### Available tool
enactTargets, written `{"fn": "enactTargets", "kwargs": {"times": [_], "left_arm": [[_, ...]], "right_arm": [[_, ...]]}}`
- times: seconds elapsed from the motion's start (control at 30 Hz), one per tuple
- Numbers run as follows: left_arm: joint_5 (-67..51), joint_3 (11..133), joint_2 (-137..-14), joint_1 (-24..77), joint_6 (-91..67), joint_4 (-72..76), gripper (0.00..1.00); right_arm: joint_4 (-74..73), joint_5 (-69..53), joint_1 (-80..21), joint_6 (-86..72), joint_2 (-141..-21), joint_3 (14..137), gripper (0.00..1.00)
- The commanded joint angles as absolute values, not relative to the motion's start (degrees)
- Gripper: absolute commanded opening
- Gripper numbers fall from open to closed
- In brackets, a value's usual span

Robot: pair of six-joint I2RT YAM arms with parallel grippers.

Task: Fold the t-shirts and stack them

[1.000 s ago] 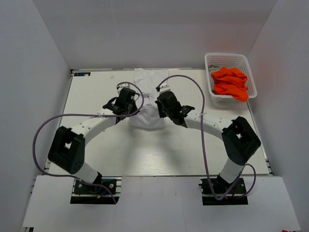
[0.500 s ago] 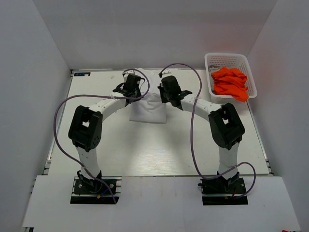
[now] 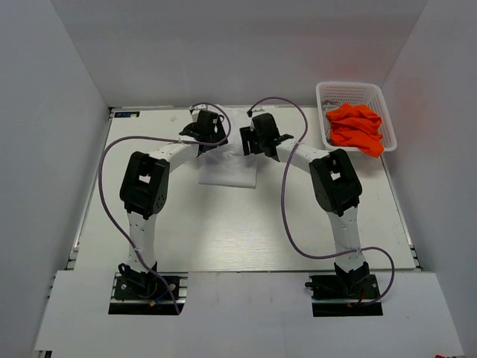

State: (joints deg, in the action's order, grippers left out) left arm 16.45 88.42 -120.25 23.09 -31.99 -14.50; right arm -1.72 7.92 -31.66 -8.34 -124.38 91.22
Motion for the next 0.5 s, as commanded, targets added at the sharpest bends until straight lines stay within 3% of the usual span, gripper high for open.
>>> {"fn": "enactTargets", "kwargs": {"times": [0.0, 0.03, 0.07, 0.13, 0.47], "left_arm": [[21.7, 93.6, -116.1, 21.6, -32.3, -13.8, 0.99], [22.8, 93.6, -115.1, 21.6, -32.3, -14.5, 0.99], [22.9, 92.9, -113.7, 21.6, -32.3, -14.5, 0.99], [22.9, 87.8, -109.5, 21.6, -32.3, -13.0, 0.99], [12.5, 66.2, -97.2, 22.8, -32.3, -15.0, 0.99]], "right_arm": [[1.2, 6.8, -30.2, -6.4, -123.4, 96.8, 0.73], [1.4, 7.2, -30.1, -5.8, -121.0, 96.6, 0.76], [1.6, 7.6, -30.0, -6.0, -120.2, 95.5, 0.87], [2.6, 7.1, -30.1, -5.9, -117.4, 92.3, 0.9], [2.1, -8.5, -30.5, -16.2, -105.1, 71.5, 0.9]]}}
